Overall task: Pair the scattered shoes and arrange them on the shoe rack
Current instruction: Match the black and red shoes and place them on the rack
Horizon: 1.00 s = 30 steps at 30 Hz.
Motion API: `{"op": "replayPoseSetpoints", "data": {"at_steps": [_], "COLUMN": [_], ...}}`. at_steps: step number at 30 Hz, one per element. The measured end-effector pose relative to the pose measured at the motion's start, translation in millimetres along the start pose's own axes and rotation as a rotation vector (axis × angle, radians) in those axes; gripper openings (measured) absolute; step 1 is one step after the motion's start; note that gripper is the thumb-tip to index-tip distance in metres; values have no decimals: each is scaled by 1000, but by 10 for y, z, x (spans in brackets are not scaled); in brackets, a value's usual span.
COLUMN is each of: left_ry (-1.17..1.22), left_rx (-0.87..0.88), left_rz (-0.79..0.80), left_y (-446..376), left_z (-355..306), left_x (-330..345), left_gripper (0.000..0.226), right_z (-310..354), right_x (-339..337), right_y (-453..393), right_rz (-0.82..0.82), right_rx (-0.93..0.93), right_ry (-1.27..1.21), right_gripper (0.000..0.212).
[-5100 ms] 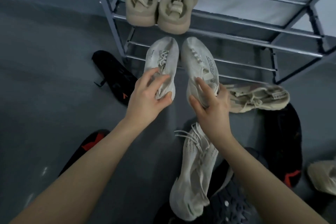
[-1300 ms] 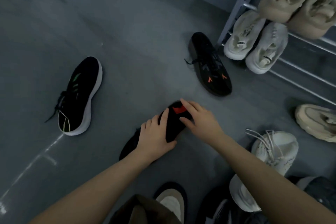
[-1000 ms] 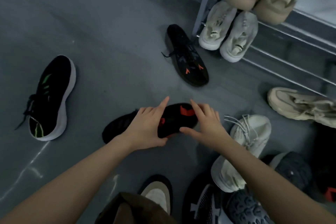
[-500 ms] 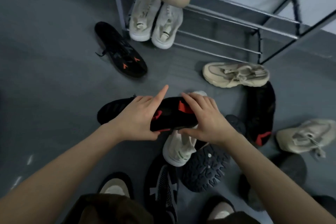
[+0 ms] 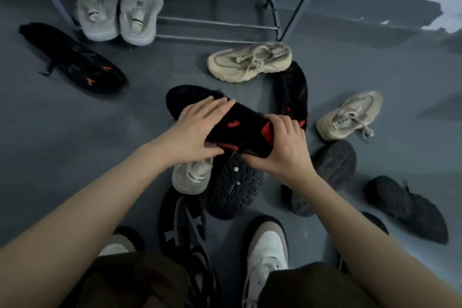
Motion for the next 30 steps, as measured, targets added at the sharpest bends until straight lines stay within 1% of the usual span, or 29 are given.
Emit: {"op": "replayPoseSetpoints", "data": {"at_steps": [3,6,8,9,12,15,17,19,21,22,23,25,27,30], "left_ry": [52,23,130,207,343,458,488,447,447,448,424,296,145,-5], "left_rx": [-146,-291,-428,-470,-476,-472,-512,-565,-620,-628,-624,-615,-613,-594], "left_rz": [8,-84,-113,-117,-137,-209,-150,-88,-145,-187,-217,-231,-163,-27], "left_y": [-79,-216,-304,-346,-459,-595,-675,-715,-711,-700,-684,-663,-675,-718], "left_z": [-140,-232,-220,-207,-131,38,175,258,277,260,223,77,-166,-458], "left_x": [152,255,338,394,519,507,526,561,559,547,538,532,604,822], "left_gripper": [85,72,71,73,79,73,68,66,63,62,63,70,83,104], "right_z": [-205,-329,-379,-390,-370,-302,-277,-312,-427,-518,-622,-834,-999,-1182], "right_x": [-61,-50,22,71,261,502,635,683,650,623,592,547,524,511], "right_y": [201,309,320,305,176,28,-20,-25,-23,-26,-36,-85,-159,-285], "right_rz": [-85,-144,-163,-173,-168,-86,-9,37,45,24,-14,-96,-145,-152], "right_rx": [185,283,367,409,492,497,470,386,306,301,322,419,505,572], "right_ry": [-121,-139,-174,-199,-284,-315,-314,-342,-382,-395,-400,-394,-368,-350], "right_gripper": [89,89,91,91,94,96,96,88,72,66,63,62,60,52]}}
Point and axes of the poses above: each hand's wrist, its own y-axis away from the middle knuckle, its own x-axis out of the palm, z = x × y, the point moved 4 cm from there along -y, towards the middle knuckle, and after that the axes turned 7 degrees about x, right-handed, at the moved point
